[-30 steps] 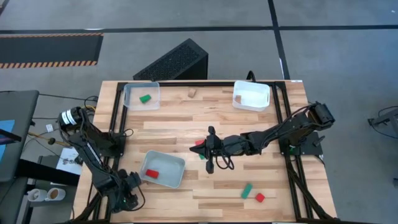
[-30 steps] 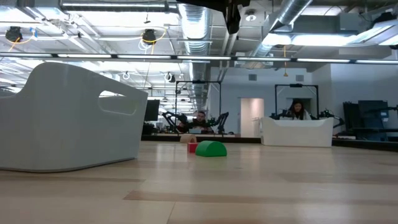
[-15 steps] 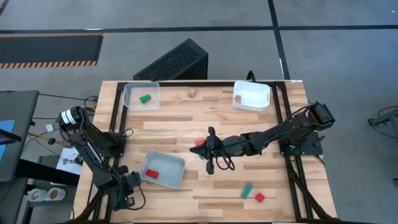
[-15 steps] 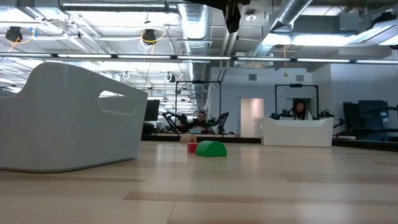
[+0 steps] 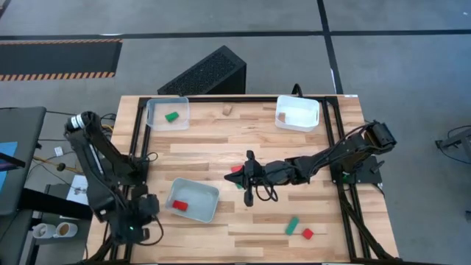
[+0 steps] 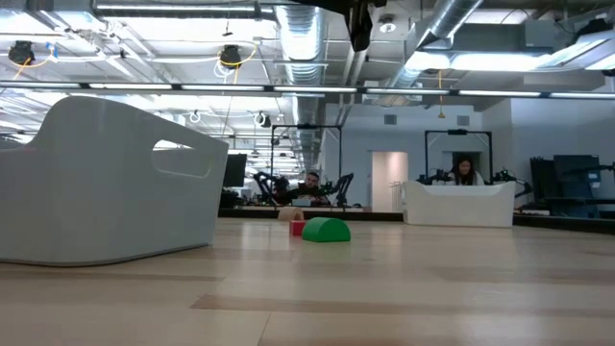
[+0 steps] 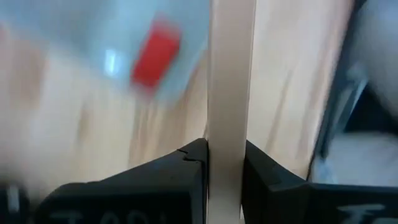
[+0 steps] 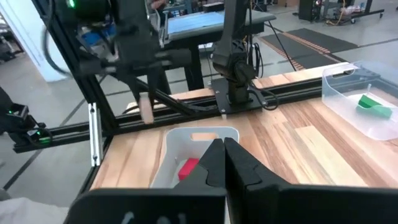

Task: Sort & place blocks by color
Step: Put the bottom brown block into the white bin

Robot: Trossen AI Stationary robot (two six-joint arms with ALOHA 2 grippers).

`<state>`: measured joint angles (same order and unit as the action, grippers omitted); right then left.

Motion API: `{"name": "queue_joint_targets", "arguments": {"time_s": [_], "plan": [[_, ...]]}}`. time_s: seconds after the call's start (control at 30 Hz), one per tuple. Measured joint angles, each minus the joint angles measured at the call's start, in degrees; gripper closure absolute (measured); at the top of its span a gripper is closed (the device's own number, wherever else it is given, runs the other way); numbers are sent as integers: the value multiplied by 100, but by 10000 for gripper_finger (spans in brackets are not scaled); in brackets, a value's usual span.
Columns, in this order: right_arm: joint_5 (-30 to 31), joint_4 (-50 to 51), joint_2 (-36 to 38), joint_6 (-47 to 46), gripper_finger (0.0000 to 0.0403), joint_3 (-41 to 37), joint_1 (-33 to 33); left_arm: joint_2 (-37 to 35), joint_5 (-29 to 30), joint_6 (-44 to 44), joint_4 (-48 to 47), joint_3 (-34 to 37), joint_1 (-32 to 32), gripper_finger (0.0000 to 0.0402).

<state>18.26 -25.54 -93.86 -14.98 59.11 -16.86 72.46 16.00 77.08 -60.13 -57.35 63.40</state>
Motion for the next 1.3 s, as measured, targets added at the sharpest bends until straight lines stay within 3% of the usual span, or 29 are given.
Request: {"name": "queue_joint_targets", "arguments": {"time_s": [0.27,0.47,0.63,0.83,1.07,1.3], "plan": [[4,-49,0,26,394,0,55,-591,2578,-1783,401,-76,-305,376],[-5,-455,15,28,394,0,229,-1012,3247,-4181,1942,-78,-949,376],[-11,-987,15,46,394,0,329,-1401,3013,-5884,3349,116,-1418,376],[-9,-1618,15,284,378,1,434,-1795,2122,-6335,4473,826,-2156,376],[-32,-1758,15,549,268,2,277,-2001,1119,-6674,6393,1825,-2985,376],[-23,-2460,11,803,139,3,278,-1811,472,-6942,6777,1931,-4004,376]]}}
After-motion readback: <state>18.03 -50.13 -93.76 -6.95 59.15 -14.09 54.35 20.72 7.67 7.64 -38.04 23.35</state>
